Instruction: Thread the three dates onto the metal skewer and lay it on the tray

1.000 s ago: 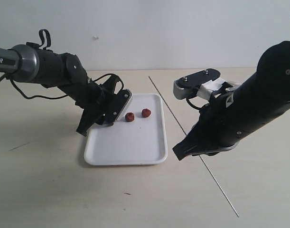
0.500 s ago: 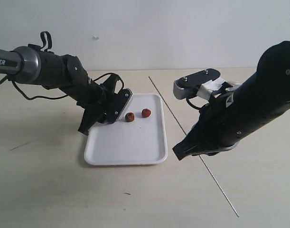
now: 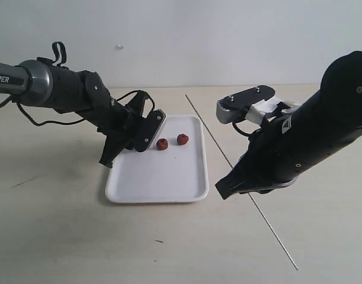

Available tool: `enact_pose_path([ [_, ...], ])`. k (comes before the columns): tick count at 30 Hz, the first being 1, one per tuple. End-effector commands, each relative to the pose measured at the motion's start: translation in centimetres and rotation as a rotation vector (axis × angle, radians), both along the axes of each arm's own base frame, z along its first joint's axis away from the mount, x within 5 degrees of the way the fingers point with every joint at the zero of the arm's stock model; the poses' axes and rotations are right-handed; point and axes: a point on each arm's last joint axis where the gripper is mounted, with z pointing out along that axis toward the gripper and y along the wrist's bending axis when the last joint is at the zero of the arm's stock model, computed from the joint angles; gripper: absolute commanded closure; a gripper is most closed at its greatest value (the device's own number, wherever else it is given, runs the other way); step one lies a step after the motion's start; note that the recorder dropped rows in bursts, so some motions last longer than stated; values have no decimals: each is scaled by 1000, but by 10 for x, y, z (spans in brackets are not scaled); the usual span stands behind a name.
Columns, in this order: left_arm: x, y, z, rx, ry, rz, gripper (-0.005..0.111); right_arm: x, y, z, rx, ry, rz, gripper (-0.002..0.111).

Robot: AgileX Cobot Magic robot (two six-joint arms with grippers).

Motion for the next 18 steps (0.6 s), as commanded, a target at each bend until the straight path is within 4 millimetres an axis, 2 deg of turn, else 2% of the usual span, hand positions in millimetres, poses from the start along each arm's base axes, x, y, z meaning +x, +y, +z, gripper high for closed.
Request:
enact_pose_path([
  [1,1,-1,10,-18,-29,15,83,1,0,3,8,-31,-4,108],
  [12,-1,-1,57,-71,-100,31,83,-2,3,2,51,18,-31,108],
  [18,-8,1,73,-72,-67,20,83,0,16,-14,134,80,58,108],
])
